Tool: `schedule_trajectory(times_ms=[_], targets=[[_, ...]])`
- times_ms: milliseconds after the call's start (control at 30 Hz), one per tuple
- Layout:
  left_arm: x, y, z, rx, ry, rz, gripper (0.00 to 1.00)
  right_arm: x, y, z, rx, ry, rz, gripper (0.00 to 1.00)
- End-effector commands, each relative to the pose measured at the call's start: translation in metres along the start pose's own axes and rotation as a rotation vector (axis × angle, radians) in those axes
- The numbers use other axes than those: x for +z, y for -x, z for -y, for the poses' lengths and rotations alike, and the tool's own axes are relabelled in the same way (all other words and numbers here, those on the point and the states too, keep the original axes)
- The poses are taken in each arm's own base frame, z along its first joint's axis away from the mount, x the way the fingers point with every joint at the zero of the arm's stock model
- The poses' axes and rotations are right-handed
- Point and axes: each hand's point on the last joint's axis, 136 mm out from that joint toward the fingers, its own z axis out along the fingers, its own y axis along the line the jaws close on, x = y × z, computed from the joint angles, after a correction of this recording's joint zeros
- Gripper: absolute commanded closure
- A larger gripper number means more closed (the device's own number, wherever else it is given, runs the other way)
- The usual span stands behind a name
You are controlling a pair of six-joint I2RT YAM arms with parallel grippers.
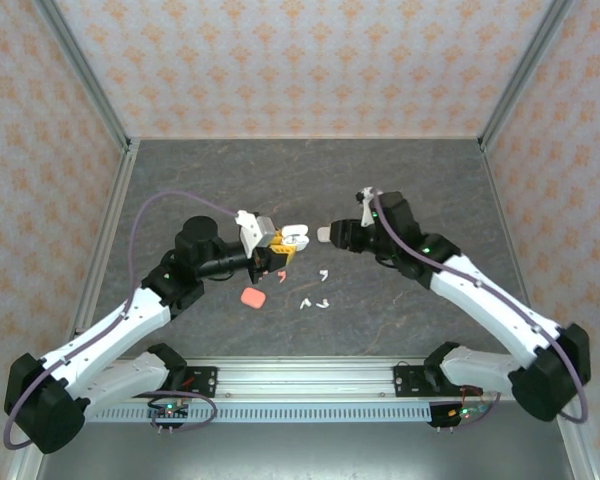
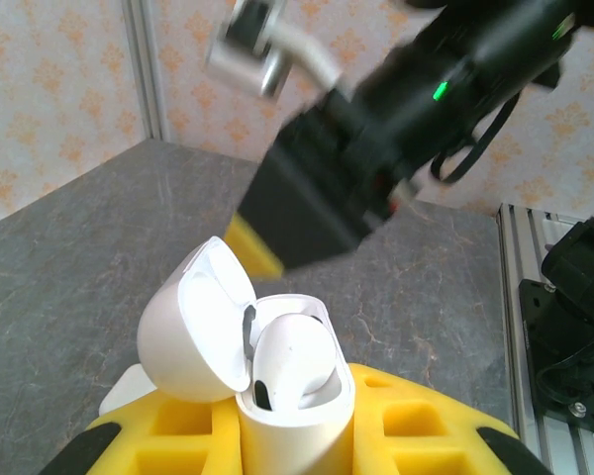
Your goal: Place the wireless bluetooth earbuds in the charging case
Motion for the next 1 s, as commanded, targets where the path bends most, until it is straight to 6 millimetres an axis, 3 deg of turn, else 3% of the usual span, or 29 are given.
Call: schedule_trajectory(times_ms=[0, 200, 400, 967], targets=[[-0.004, 0.002, 0.003, 0.039, 0.012, 0.0, 1.0, 0.034, -0.041, 0.026, 0.056, -0.087, -0.144, 0.49], [-0.005, 0.002, 0.002, 0.036, 0.017, -0.004, 1.0, 0.081, -0.073, 0.036, 0.063, -0.129, -0.263, 0.51], [-0.005, 0.001, 0.002, 0.031, 0.018, -0.009, 1.0, 0.107, -0.086, 0.035, 0.057, -0.155, -0.316, 0.51], [-0.006, -0.002, 0.001, 0.026, 0.028, -0.014, 1.0, 0.138, -0.113, 0.039, 0.015, -0.21, -0.391, 0.61]])
